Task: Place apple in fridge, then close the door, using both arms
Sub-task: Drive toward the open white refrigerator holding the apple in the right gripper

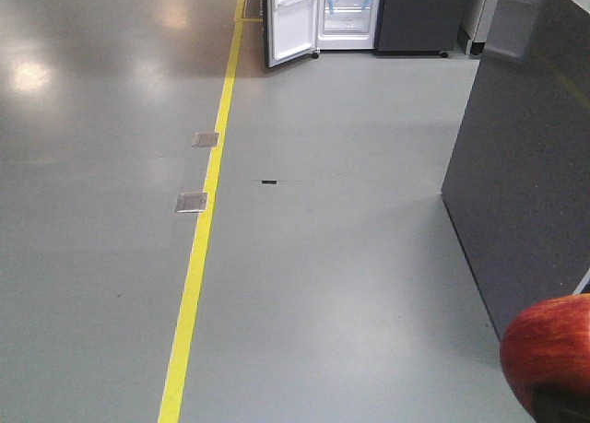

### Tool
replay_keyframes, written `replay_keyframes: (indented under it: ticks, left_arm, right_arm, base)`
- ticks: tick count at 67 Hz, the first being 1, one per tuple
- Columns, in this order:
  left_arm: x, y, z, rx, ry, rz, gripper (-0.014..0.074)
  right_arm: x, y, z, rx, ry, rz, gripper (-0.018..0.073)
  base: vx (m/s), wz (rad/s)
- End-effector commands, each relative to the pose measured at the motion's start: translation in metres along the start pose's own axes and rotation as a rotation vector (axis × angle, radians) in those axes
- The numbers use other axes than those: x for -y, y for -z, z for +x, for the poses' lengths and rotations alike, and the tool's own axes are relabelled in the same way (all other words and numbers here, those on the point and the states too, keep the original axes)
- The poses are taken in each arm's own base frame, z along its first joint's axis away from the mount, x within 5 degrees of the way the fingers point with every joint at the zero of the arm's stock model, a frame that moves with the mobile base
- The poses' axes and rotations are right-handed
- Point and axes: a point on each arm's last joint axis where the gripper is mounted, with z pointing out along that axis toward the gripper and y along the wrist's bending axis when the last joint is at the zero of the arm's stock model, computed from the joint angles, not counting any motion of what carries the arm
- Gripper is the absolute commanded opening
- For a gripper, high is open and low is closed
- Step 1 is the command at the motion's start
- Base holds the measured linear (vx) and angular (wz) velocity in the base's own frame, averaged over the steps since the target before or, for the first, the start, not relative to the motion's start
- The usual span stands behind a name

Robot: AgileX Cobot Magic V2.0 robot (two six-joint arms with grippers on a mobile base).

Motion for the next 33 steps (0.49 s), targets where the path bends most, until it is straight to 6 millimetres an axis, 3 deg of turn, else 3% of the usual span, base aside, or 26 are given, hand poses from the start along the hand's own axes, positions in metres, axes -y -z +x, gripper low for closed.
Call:
replay_keyframes:
  ticks: [1,33]
  left_arm:
    - [-0.0007,0.0005,0.0016,0.064,0.014,-0.001,-0.0006]
    - [-0.0007,0.0005,0.0016,0.064,0.014,-0.001,-0.0006]
  right_arm:
    - [-0.0003,0.0047,-0.0116,0.086,-0.003,0.004,0.0224]
    - [-0.0003,0.0047,-0.0116,0.086,-0.003,0.004,0.0224]
  base:
    - [0.14,-0.03]
    - [0.16,-0.04]
